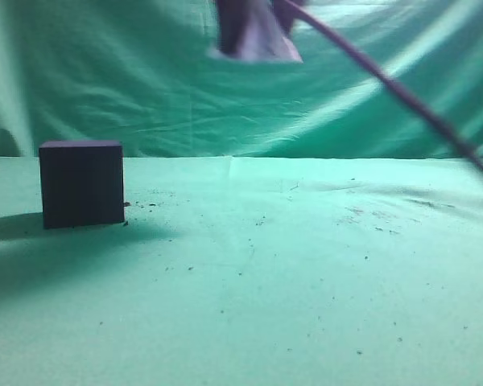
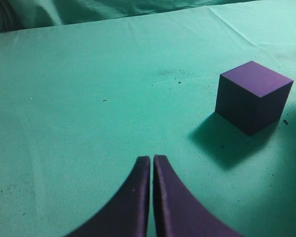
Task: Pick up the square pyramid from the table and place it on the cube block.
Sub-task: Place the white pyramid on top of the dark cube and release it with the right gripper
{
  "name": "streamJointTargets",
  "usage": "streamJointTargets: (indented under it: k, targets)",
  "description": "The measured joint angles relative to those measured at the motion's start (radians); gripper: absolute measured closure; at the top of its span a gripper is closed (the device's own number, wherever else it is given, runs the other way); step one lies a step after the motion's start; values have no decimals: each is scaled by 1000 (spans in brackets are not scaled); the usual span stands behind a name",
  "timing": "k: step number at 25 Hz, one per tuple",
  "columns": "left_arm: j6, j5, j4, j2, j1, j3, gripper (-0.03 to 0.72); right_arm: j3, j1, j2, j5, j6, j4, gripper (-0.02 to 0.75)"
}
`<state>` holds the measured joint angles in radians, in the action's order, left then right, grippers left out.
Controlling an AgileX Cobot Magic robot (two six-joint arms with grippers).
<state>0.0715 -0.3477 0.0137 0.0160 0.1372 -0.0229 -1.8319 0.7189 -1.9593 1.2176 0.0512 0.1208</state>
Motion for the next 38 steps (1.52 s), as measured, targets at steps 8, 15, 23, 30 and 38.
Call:
streamJointTargets:
  k: [8,15,23,30,38]
  targets:
    - [0,0,0,0,0,0,688,-123,195,-105,-26,0,-50,351]
    - [0,0,0,0,0,0,688,-169,223,-223,-46,18,-75,351]
    - [0,0,0,0,0,0,688,-181,225,-266,-148,20,-69,376]
    - [0,0,0,0,0,0,688,-206,217,-286,-143,20,-60,169]
    - [0,0,0,0,0,0,688,-492,217,-288,21,20,-13,232]
